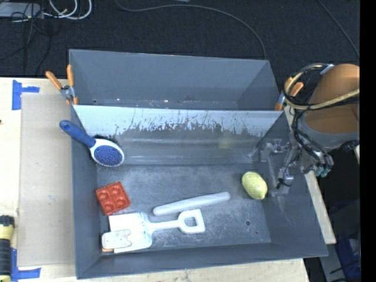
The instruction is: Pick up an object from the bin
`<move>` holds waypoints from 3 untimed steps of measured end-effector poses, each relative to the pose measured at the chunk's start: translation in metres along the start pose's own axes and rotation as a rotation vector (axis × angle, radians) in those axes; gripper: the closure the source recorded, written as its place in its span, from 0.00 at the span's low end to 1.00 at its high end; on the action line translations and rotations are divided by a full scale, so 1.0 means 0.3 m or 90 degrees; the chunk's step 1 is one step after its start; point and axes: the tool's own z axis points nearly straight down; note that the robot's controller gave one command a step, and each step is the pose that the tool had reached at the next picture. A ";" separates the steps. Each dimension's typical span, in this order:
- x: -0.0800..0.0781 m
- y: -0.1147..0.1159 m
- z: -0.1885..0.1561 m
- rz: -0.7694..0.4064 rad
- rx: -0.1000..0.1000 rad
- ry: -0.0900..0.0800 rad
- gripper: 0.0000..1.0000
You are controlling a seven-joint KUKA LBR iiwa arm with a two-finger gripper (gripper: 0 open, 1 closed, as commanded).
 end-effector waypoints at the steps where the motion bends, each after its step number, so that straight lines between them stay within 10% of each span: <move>1: -0.006 0.002 -0.016 -0.002 0.001 -0.005 0.00; 2: -0.006 -0.017 0.245 0.058 0.000 -0.003 0.00; 3: 0.002 -0.023 0.251 0.112 -0.001 -0.002 0.00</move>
Offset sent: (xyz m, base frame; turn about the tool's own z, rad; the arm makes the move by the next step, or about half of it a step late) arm -0.0008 -0.0075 -0.0905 0.1110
